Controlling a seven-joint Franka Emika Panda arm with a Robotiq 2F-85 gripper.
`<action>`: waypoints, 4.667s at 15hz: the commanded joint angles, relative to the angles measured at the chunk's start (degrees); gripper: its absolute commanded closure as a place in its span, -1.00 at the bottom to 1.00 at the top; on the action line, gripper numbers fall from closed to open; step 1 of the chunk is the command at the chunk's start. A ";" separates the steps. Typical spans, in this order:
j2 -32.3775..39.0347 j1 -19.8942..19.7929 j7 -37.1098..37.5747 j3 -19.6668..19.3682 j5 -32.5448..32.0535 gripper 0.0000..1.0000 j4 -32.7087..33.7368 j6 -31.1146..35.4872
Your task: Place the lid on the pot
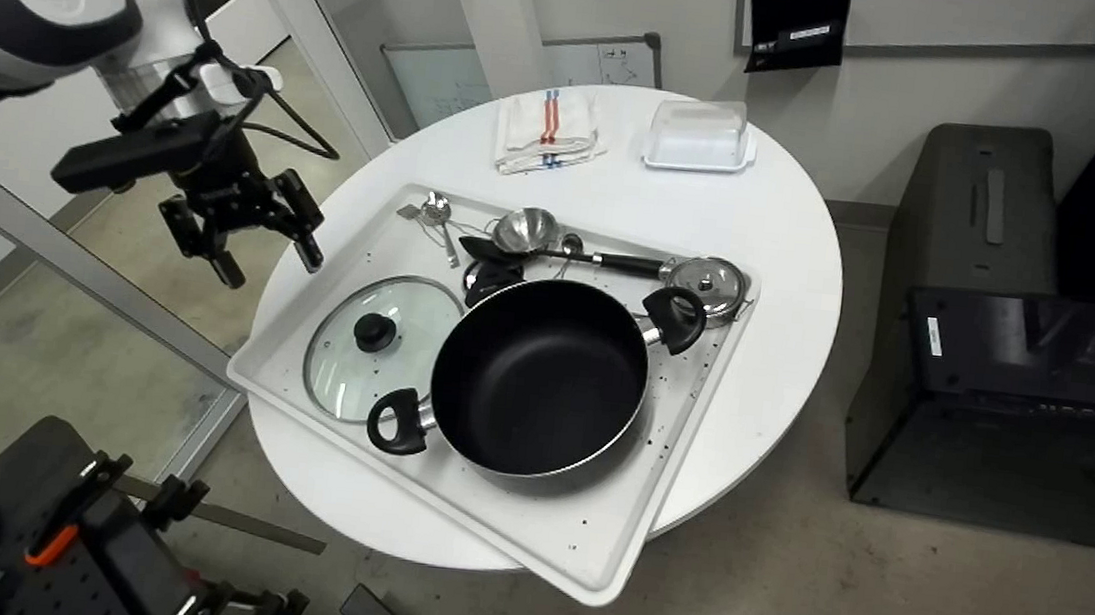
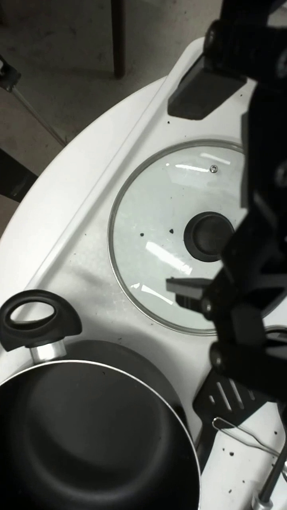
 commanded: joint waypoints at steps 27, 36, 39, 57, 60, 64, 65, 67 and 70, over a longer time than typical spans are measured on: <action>30.32 8.48 3.71 -7.20 -7.22 -0.47 19.31 14.41; 27.88 7.78 3.04 -6.24 -6.47 0.49 17.63 13.88; 25.29 7.65 2.91 -5.75 -6.45 0.49 15.27 14.23; 0.26 -2.11 0.59 -1.83 5.92 0.49 3.40 8.87; -0.78 -4.61 1.40 -3.01 9.05 0.49 4.87 6.61; -0.47 -6.89 2.86 -4.92 11.04 0.49 6.59 4.41; -0.24 -7.29 3.21 -5.39 11.26 0.49 7.00 3.93; 0.48 -7.98 4.08 -6.45 11.55 0.49 7.84 3.38; 1.75 -8.86 5.94 -8.02 11.86 0.49 9.23 2.72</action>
